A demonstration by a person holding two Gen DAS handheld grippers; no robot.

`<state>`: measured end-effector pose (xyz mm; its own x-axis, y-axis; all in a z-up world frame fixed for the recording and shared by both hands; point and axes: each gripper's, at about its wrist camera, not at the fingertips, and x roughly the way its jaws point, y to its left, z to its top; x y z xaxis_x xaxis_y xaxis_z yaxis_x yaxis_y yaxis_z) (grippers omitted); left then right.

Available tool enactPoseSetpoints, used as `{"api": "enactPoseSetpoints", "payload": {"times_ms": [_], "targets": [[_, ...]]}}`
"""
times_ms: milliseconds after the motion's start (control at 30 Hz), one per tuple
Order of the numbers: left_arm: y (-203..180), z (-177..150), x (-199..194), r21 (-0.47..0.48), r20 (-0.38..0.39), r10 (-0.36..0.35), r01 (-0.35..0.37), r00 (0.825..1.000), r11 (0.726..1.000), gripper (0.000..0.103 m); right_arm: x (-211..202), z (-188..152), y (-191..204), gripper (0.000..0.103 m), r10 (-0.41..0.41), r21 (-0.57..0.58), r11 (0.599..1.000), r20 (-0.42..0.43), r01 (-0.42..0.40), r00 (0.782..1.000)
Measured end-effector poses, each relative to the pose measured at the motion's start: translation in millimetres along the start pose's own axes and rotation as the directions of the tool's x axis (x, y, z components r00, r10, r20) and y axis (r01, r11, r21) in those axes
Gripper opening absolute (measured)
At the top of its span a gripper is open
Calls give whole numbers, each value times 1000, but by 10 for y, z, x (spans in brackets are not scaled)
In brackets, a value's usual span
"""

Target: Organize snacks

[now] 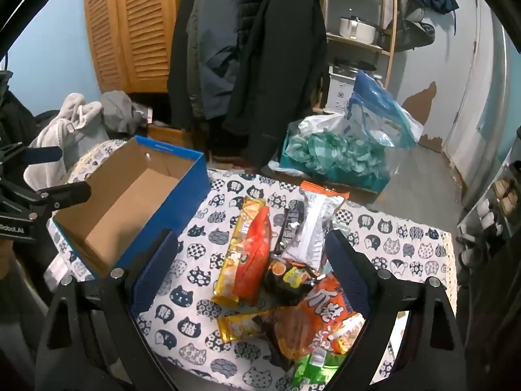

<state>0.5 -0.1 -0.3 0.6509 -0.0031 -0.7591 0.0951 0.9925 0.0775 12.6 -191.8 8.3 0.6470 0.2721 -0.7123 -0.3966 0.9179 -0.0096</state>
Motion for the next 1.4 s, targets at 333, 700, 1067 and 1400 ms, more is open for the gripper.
{"api": "enactPoseSetpoints", "payload": {"times_ms": [333,700,1067,1400], "targets": [[-126,14,23,5,12,6,-6,1000,1000,102,-12,10,-3,90,6,2,1000,-3,-6,1000],[-12,-3,-32,-8,21,-30,30,999,1000,102,-2,-2,-2,90,0,5,1000,-14,0,1000],[-7,-23,-21,-10,17,-30,30,999,1000,102,-2,-9,-4,90,3,6,1000,-20,-3,1000],[-29,-85,-3,-8,12,-29,29,1000,1000,102,-2,-13,-11,90,4,6,1000,-24,-4,1000]]}}
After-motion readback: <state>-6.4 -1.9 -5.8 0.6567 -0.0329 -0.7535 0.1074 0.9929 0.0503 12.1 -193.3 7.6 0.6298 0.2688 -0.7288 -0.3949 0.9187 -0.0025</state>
